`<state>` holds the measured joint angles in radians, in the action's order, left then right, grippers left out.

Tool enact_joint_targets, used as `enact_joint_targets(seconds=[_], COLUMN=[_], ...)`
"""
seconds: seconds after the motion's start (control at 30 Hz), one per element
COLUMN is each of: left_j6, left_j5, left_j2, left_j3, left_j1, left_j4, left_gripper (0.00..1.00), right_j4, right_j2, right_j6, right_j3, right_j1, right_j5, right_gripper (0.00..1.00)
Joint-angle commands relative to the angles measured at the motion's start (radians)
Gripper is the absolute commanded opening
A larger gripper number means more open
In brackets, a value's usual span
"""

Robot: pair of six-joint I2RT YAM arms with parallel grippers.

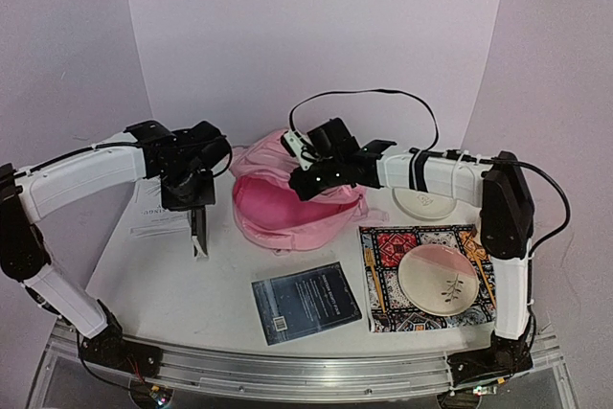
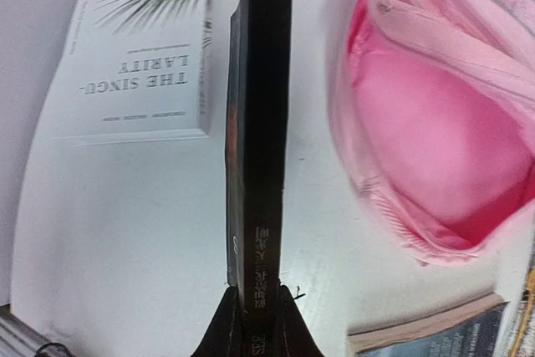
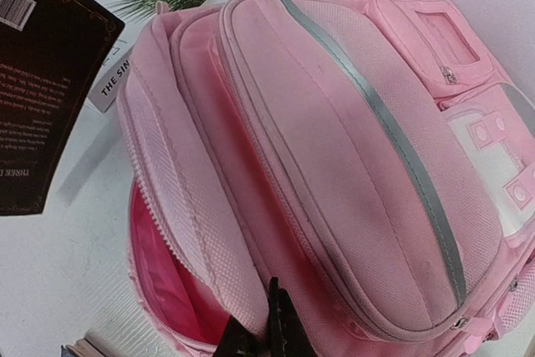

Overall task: Pack the student bag
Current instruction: Place the book in the largest pocket of the bag.

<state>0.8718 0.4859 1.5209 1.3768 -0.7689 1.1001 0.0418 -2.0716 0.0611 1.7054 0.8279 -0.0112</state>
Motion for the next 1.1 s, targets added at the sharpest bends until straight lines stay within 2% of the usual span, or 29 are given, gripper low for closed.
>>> enact_joint_targets(seconds=[0.0,0.2,0.47,0.77,1.07], left_j6=[-0.122,-0.111,0.025,0.215,0.202], left_j5=[-0.184,-0.619,-0.937,-1.145,-1.212], left_j2=[-0.119,-0.265,-0.343,-0.335,-0.224], left_j3=[-0.038,-0.238,-0.439,-0.590,-0.559], left_j1=[0.026,0.199,0.279,0.287,0.287], left_j4=[-0.250,-0.567,-0.890,-1.242,-1.287], left_gripper=[0.00,0.00,0.00,0.00,0.00], right_j4=[0.063,0.063,0.070,0.090,0.129], right_j2=[0.093,0.096,0.099,0.102,0.122], right_j6=[0.053,0.072,0.119,0.170,0.180], right_j3=[0.020,0.023,0.043,0.094,0.097], right_j1=[-0.023,-0.026,-0.038,-0.060,-0.064], right_j5=[-0.010,-0.024,-0.025,-0.042,-0.095], right_gripper=[0.00,0.00,0.00,0.00,0.00])
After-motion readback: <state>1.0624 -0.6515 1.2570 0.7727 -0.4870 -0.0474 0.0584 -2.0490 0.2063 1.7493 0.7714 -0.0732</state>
